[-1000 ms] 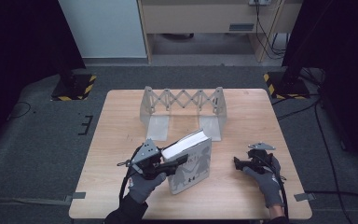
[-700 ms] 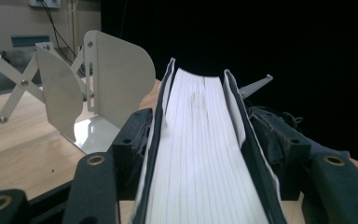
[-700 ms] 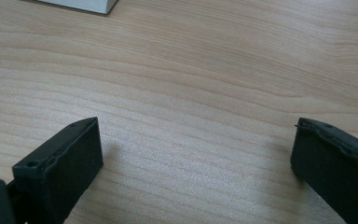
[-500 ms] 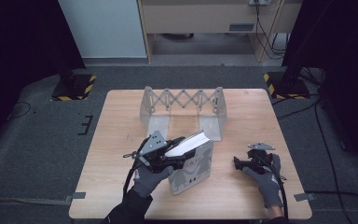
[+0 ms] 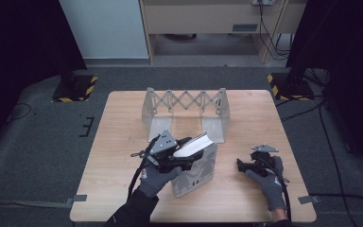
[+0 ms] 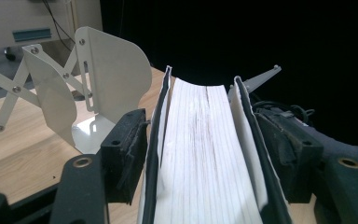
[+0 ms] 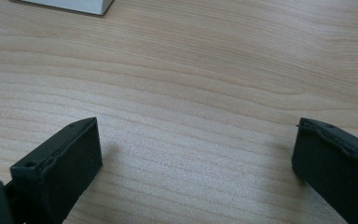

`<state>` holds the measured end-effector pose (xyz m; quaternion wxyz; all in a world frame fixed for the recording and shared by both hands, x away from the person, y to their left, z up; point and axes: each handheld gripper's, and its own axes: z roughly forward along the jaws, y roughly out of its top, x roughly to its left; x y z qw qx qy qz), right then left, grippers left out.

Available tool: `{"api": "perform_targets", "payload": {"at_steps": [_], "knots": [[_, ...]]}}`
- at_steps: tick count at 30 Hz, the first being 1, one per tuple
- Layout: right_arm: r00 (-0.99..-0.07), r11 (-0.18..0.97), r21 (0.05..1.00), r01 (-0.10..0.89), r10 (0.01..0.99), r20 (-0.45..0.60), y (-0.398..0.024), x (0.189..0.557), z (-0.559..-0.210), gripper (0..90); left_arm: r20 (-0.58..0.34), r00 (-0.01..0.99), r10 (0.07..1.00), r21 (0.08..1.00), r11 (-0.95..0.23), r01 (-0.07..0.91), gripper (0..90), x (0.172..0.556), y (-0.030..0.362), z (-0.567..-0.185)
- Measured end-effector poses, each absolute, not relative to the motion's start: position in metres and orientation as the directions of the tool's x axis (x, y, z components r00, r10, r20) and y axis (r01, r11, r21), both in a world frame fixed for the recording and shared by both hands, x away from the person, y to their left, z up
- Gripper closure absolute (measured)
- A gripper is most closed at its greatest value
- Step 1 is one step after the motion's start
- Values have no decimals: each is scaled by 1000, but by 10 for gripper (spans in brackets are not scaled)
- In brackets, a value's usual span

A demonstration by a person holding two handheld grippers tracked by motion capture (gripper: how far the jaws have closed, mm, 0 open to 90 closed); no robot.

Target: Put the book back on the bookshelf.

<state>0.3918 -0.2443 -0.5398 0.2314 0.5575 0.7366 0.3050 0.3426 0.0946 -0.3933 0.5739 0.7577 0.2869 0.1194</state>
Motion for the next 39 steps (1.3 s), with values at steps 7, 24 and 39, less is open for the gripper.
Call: {"api": "perform_targets", "payload": {"at_steps": [7, 24, 39], "knots": [[-271, 192, 708, 679, 963, -2, -244, 392, -540, 18, -135, 801, 583, 933, -198, 301, 345, 345, 95, -394], [-268, 189, 709, 679, 963, -1, -244, 392, -540, 18, -111, 813, 571, 938, -209, 275, 470, 334, 88, -395], [-267, 188, 710, 679, 964, 0, -244, 392, -540, 18, -102, 814, 573, 924, -248, 290, 501, 332, 83, -392]]}}
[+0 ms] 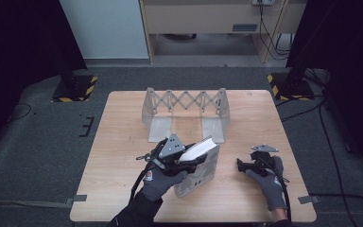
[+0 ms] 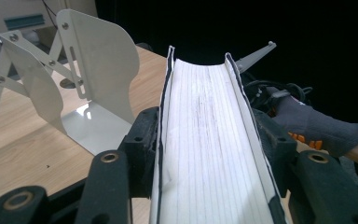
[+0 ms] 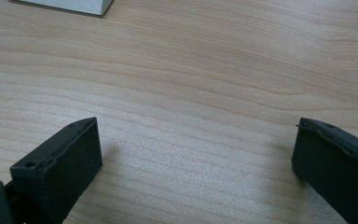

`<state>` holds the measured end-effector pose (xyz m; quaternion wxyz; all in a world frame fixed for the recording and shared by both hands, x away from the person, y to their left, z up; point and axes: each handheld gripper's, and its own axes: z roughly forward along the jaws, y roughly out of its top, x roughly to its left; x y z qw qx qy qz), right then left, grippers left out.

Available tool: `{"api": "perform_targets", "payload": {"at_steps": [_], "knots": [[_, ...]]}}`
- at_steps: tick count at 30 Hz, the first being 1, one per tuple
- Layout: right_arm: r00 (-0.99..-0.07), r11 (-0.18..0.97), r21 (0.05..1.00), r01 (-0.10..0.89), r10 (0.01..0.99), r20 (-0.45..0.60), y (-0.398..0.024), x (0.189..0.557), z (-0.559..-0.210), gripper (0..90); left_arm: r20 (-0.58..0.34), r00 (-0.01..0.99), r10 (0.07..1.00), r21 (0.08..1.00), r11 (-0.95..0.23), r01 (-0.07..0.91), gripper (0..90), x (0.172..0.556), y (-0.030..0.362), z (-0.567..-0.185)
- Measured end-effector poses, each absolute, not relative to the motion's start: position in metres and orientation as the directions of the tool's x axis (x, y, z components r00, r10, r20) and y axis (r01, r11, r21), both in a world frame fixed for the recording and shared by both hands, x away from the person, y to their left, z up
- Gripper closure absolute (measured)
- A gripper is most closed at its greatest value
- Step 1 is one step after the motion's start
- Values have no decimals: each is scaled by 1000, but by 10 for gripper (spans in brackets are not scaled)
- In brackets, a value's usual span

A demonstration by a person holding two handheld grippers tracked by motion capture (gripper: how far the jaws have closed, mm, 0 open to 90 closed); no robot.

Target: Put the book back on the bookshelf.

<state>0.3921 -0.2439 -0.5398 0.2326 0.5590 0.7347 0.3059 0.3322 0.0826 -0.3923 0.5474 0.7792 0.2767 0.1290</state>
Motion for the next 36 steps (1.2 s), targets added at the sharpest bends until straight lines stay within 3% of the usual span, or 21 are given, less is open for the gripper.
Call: {"api": "perform_targets", "payload": {"at_steps": [6, 13, 23, 36], "knots": [[-266, 188, 709, 679, 964, 0, -244, 392, -540, 18, -80, 781, 619, 926, -244, 288, 518, 331, 81, -391], [-266, 185, 708, 681, 964, 3, -244, 392, -540, 18, -132, 757, 640, 925, -194, 326, 521, 332, 96, -385], [-268, 188, 708, 681, 963, 2, -244, 392, -540, 18, -105, 669, 736, 941, -145, 307, 521, 334, 145, -364], [-268, 188, 708, 681, 963, 2, -244, 392, -540, 19, -87, 496, 864, 945, -86, 316, 522, 364, 198, -353]]}}
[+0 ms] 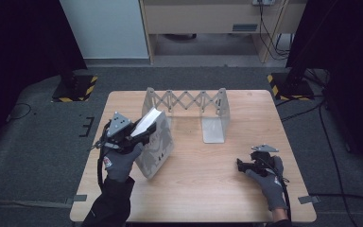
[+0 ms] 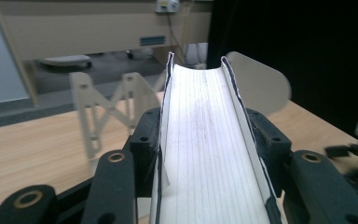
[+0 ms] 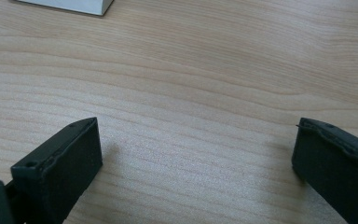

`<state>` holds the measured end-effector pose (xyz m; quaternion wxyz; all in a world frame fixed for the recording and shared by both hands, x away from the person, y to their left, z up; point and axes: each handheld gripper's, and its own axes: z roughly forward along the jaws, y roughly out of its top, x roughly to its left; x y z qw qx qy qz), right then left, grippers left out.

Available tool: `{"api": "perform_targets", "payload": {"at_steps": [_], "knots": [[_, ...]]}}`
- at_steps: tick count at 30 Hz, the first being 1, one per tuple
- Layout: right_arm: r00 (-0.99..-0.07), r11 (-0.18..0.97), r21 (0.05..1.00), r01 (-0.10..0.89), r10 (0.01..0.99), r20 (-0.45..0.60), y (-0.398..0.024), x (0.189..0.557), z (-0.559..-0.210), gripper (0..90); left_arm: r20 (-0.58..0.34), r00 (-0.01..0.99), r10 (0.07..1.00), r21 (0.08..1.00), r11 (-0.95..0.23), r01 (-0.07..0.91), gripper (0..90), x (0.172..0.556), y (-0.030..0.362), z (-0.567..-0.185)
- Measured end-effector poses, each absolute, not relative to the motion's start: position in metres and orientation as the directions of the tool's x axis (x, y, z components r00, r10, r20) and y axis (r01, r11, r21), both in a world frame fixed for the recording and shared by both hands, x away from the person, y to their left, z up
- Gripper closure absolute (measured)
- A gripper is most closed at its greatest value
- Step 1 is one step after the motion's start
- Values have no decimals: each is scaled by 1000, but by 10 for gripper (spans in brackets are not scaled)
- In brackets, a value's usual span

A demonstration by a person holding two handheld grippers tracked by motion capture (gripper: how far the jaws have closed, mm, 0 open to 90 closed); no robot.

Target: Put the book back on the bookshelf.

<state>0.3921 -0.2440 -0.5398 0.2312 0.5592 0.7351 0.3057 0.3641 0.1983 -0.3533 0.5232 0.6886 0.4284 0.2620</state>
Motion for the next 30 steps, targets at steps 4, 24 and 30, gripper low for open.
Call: {"api": "perform_targets", "payload": {"at_steps": [4, 24, 30], "knots": [[-268, 188, 708, 681, 963, 1, -244, 392, -540, 18, -88, 456, 886, 947, -68, 314, 522, 381, 204, -351], [-268, 188, 708, 681, 963, 2, -244, 392, -540, 19, -75, 330, 941, 932, -51, 359, 522, 474, 173, -373], [-267, 187, 709, 680, 964, 2, -244, 392, -540, 18, -76, 289, 954, 929, -37, 368, 522, 491, 171, -379]]}}
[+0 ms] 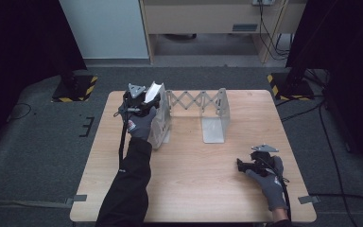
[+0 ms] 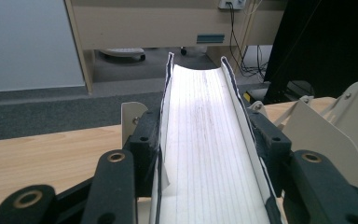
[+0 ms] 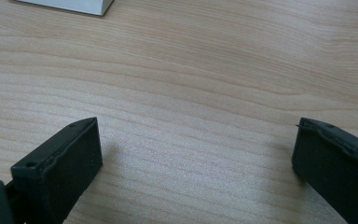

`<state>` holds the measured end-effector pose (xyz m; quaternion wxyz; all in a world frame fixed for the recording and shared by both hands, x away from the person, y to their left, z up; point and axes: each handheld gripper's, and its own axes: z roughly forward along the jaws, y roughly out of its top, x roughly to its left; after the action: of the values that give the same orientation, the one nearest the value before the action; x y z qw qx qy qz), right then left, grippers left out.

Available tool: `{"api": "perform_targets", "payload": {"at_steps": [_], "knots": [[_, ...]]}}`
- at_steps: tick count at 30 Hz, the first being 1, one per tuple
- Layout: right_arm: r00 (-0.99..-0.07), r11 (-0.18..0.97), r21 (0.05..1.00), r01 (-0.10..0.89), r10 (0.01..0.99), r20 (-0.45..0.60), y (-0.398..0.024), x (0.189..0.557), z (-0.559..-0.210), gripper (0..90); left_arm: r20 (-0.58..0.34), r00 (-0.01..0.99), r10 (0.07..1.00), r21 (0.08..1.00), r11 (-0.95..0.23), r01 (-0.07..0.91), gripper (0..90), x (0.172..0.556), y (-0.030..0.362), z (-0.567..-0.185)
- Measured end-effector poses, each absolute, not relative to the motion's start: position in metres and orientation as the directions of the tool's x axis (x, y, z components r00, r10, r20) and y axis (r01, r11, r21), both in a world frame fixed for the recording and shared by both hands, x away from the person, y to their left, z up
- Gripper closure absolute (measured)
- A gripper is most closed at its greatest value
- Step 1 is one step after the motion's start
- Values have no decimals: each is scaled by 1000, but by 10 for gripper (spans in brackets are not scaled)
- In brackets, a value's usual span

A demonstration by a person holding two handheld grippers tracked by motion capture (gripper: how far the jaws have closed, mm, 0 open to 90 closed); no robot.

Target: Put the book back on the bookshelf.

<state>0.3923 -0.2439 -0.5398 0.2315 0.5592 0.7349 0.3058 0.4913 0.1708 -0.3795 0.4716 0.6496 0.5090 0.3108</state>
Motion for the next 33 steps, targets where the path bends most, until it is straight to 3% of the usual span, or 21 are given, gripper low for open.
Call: {"api": "perform_targets", "payload": {"at_steps": [15, 17, 21, 33], "knots": [[-268, 189, 708, 680, 963, 0, -244, 393, -540, 18, -52, 278, 959, 932, -53, 358, 512, 502, 155, -392], [-266, 186, 709, 680, 964, 2, -244, 392, -540, 18, -56, 289, 956, 943, -44, 328, 462, 499, 153, -394], [-266, 187, 709, 680, 964, 1, -244, 393, -540, 18, -82, 333, 939, 948, -30, 318, 404, 482, 159, -394], [-267, 188, 708, 680, 964, 1, -244, 392, -540, 18, -122, 389, 913, 950, -6, 312, 453, 431, 182, -424]]}}
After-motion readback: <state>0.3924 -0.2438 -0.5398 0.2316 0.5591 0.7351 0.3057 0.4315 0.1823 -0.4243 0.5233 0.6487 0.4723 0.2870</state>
